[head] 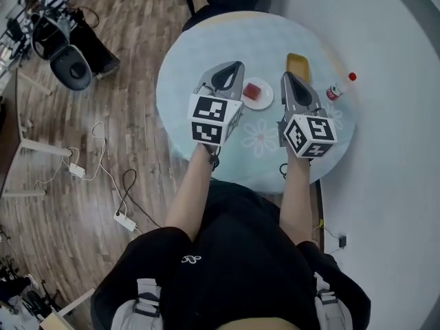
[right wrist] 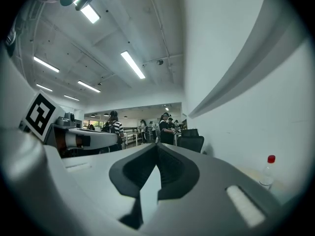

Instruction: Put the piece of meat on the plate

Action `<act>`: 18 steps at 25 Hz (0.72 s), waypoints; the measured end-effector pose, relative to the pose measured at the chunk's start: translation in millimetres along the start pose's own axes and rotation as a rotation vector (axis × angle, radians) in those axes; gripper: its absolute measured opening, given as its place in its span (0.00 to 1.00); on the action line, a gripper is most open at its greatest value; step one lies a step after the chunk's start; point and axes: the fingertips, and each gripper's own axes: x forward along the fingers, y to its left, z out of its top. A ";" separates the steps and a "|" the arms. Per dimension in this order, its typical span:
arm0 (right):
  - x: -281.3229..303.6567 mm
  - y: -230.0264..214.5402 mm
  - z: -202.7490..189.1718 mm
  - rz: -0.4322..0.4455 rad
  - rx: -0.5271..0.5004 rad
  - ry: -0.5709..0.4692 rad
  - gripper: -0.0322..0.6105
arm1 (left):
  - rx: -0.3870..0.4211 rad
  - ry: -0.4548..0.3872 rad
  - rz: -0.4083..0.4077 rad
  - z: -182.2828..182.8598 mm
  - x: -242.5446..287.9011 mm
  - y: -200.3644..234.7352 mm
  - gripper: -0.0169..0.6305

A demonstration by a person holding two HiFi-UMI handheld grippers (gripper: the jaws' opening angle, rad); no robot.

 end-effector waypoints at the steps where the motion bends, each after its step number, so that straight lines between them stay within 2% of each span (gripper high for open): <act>1: 1.8 0.3 0.4 0.004 0.000 0.000 0.07 | -0.001 0.000 0.005 1.2 0.3 2.1 0.03; 9: 1.2 0.6 0.9 0.013 0.007 -0.012 0.07 | 0.016 -0.001 0.013 4.6 -2.3 1.7 0.03; 14: 9.8 0.0 17.6 0.014 -0.006 -0.013 0.07 | 0.003 -0.007 0.017 16.5 0.5 10.7 0.03; 18: 3.6 -0.7 18.0 0.006 -0.004 -0.028 0.07 | -0.002 0.002 0.017 10.2 -3.2 10.1 0.03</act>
